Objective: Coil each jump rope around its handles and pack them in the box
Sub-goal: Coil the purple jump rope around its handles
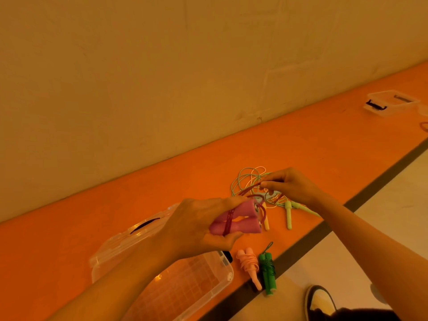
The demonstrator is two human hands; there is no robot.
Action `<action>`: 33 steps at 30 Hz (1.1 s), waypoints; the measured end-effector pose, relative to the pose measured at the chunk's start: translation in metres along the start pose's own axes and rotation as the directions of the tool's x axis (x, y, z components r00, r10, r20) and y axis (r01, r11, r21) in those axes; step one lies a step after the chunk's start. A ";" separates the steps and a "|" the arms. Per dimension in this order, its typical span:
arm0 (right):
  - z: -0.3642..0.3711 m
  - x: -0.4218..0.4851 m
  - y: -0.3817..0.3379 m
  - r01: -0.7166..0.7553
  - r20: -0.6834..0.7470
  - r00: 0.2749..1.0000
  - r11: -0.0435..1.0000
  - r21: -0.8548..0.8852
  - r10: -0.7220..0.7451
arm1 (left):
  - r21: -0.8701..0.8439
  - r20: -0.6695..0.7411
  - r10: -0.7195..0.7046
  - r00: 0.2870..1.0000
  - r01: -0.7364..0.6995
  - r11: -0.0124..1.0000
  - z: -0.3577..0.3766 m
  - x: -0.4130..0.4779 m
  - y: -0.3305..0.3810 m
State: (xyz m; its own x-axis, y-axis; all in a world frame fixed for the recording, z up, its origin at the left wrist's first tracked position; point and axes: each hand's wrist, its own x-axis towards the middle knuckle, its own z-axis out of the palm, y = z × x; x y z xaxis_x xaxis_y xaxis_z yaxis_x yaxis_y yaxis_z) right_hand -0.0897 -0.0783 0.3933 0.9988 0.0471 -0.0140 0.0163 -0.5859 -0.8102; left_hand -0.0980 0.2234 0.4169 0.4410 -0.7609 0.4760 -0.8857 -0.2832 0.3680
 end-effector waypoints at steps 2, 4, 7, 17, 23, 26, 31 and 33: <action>0.001 0.001 0.001 0.004 0.001 1.000 1.000 -0.008 -0.004 | -0.035 -0.061 -0.096 0.994 0.094 0.995 -0.003 0.001 -0.001; 0.003 0.002 0.004 0.021 -0.007 1.000 1.000 -0.022 -0.021 | -0.066 -0.115 -0.200 0.973 0.194 0.979 -0.005 0.000 -0.005; 0.008 0.001 0.011 0.057 0.052 0.997 0.995 -0.081 -0.052 | -0.121 -0.142 -0.292 0.946 0.276 0.953 -0.003 -0.002 -0.010; 0.031 -0.007 0.019 0.004 0.060 0.998 0.994 -0.112 0.002 | -0.238 -0.248 -0.544 0.801 0.494 0.836 -0.002 0.004 -0.018; 0.058 -0.013 0.009 0.297 0.180 0.953 0.873 -0.388 -0.244 | -0.244 -0.276 -0.649 0.709 0.601 0.761 -0.005 0.003 -0.033; 0.072 -0.017 0.003 0.409 0.217 0.912 0.728 -0.551 -0.348 | -0.176 -0.298 -0.667 0.683 0.647 0.742 -0.008 0.002 -0.038; 0.077 -0.024 -0.023 0.551 0.260 0.821 0.587 -0.592 -0.508 | 0.108 -0.316 -0.644 0.697 0.700 0.705 -0.013 -0.004 -0.055; 0.072 -0.028 -0.032 0.590 0.247 0.782 0.552 -0.589 -0.572 | 0.242 -0.302 -0.619 0.725 0.686 0.686 -0.014 -0.007 -0.061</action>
State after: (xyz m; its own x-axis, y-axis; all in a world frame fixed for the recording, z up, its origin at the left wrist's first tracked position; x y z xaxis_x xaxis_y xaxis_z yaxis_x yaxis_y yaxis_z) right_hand -0.1211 -0.0028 0.3777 0.7605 0.5716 0.3081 0.6254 -0.7725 -0.1106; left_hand -0.0444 0.2540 0.4023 0.9117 -0.2007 0.3585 -0.3405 -0.8575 0.3858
